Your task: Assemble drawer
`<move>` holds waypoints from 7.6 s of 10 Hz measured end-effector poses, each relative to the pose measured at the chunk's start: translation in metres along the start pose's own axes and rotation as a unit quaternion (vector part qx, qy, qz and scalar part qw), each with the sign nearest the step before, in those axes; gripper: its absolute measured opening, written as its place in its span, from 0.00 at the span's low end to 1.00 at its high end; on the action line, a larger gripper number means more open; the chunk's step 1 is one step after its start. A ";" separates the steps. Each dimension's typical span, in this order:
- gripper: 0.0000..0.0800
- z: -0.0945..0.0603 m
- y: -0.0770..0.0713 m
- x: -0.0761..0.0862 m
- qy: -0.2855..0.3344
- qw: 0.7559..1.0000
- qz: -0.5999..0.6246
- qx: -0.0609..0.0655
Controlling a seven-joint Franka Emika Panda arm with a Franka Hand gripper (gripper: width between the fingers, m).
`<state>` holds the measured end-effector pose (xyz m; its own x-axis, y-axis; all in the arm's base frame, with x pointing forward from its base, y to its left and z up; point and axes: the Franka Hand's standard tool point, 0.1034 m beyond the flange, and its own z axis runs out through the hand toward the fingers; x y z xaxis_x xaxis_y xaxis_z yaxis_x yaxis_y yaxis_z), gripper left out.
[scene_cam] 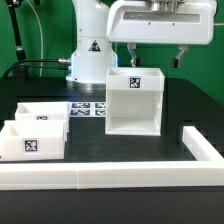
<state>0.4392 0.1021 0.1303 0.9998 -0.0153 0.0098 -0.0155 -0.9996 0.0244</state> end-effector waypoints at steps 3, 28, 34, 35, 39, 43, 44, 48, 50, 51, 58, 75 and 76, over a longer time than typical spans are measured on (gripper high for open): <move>0.81 0.016 -0.006 -0.016 0.013 0.998 0.053 0.044; 0.05 0.029 0.014 0.090 0.046 0.995 0.042 0.078; 0.06 0.028 0.012 0.128 0.079 0.993 0.030 0.083; 0.06 0.028 0.012 0.129 0.078 0.992 0.054 0.085; 0.06 0.027 0.023 0.143 0.099 0.971 0.191 0.102; 0.06 0.022 0.025 0.153 0.112 0.950 0.269 0.116; 0.06 0.021 0.024 0.154 0.111 0.943 0.289 0.120; 0.07 0.016 0.022 0.160 0.122 0.849 0.487 0.164; 0.07 0.016 0.021 0.165 0.117 0.824 0.526 0.172; 0.07 0.014 0.021 0.165 0.113 0.807 0.551 0.178; 0.07 0.017 0.021 0.173 0.082 0.715 0.663 0.204; 0.75 0.017 -0.005 0.183 0.078 0.724 0.652 0.212; 0.80 0.017 -0.005 0.183 0.078 0.725 0.651 0.211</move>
Offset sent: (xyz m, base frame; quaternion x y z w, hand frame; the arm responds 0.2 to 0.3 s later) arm -0.0161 0.0167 -0.0176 0.0773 0.0200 0.0513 0.9955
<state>0.6221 0.1043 0.1146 0.1266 -0.9824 -0.1372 -0.9079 -0.0590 -0.4151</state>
